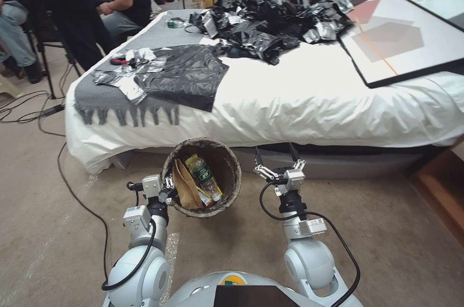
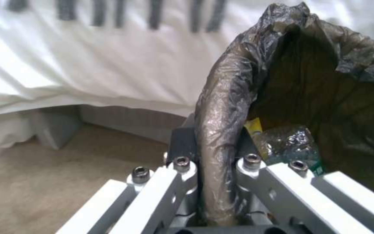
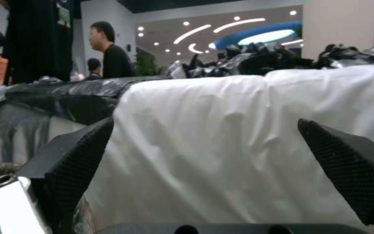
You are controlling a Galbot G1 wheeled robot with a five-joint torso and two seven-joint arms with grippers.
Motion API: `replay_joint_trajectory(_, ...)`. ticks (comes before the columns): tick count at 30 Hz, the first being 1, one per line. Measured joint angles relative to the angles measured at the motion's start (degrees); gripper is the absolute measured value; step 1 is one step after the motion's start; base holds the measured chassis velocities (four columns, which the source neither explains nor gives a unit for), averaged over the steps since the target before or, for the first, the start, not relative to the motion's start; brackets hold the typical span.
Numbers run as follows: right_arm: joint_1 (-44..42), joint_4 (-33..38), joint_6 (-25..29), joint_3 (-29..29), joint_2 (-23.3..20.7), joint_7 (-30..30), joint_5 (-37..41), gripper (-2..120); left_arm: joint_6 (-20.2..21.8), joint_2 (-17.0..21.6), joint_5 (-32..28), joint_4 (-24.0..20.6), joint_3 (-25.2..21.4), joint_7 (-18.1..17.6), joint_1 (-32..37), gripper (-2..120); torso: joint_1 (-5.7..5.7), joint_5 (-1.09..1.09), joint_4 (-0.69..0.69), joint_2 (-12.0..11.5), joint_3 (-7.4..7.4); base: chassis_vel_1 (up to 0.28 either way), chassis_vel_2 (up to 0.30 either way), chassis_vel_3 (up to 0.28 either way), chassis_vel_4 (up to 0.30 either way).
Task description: Pick up the trash bin, then pick up the garbage from the floor and place it into the trash bin.
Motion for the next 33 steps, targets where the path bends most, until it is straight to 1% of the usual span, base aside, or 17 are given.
replay_joint_trajectory(15, 0.28, -0.61, -0.01, 0.03, 0.05, -0.14, 0.43, 100, 0.04, 0.01, -0.20, -0.13, 0.02, -0.03, 0.04, 4, 0.00, 0.00, -0.01, 0.00, 0.00, 0.097, 0.090, 0.079, 0.090)
replay_joint_trajectory(33, 0.22, -0.63, 0.17, -0.02, 0.13, -0.80, 0.79, 100, 0.01, -0.09, -0.19, -0.28, -0.10, 0.02, 0.17, 4, 0.00, 0.00, 0.00, 0.00, 0.00, 0.102, 0.108, 0.113, 0.100)
